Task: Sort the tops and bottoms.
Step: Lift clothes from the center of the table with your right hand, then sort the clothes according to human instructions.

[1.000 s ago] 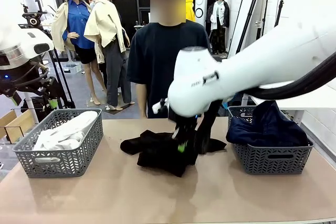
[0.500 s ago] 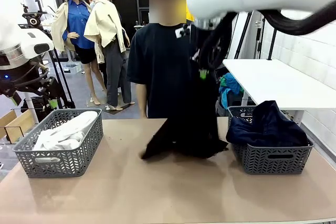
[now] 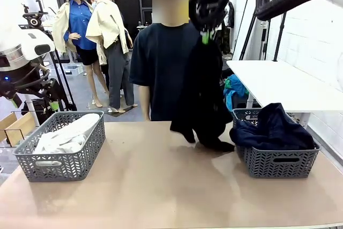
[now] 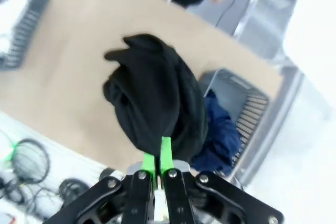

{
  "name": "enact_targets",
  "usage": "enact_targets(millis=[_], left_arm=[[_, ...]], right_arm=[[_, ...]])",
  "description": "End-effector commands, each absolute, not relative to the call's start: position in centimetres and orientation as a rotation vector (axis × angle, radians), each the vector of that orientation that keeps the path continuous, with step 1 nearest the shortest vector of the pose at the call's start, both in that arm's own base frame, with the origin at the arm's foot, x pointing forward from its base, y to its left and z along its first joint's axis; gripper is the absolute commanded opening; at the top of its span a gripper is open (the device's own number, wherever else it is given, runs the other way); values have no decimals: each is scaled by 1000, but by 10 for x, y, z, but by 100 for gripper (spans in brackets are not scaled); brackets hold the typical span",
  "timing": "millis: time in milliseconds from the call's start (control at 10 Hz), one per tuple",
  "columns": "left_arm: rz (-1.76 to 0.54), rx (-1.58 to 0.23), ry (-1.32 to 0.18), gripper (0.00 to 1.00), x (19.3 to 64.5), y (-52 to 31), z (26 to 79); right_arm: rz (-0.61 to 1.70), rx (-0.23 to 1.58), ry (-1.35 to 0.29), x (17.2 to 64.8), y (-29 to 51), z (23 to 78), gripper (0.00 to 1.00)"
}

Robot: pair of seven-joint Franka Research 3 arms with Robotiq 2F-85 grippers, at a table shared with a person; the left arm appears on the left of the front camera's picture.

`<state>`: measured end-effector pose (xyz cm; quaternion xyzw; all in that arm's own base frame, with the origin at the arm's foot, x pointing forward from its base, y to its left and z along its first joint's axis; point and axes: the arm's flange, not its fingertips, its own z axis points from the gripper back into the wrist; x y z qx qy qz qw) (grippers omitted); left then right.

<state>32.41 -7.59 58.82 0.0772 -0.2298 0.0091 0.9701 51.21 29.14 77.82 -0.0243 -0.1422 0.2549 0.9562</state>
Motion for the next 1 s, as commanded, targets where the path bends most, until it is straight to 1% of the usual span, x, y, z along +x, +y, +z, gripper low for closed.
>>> enact_targets(millis=[0, 200, 400, 500, 900], left_arm=[[15, 151, -455, 100, 324, -73, 589], [15, 151, -455, 100, 324, -73, 589], [15, 151, -455, 100, 324, -73, 589], [15, 151, -455, 100, 324, -73, 589], [15, 151, -455, 100, 324, -73, 589]], right_arm=[[471, -109, -360, 517, 317, 836, 0], [462, -113, -398, 495, 314, 852, 0], [483, -99, -425, 484, 316, 856, 0], [491, -93, -409, 471, 299, 831, 0], [491, -93, -409, 471, 299, 831, 0]])
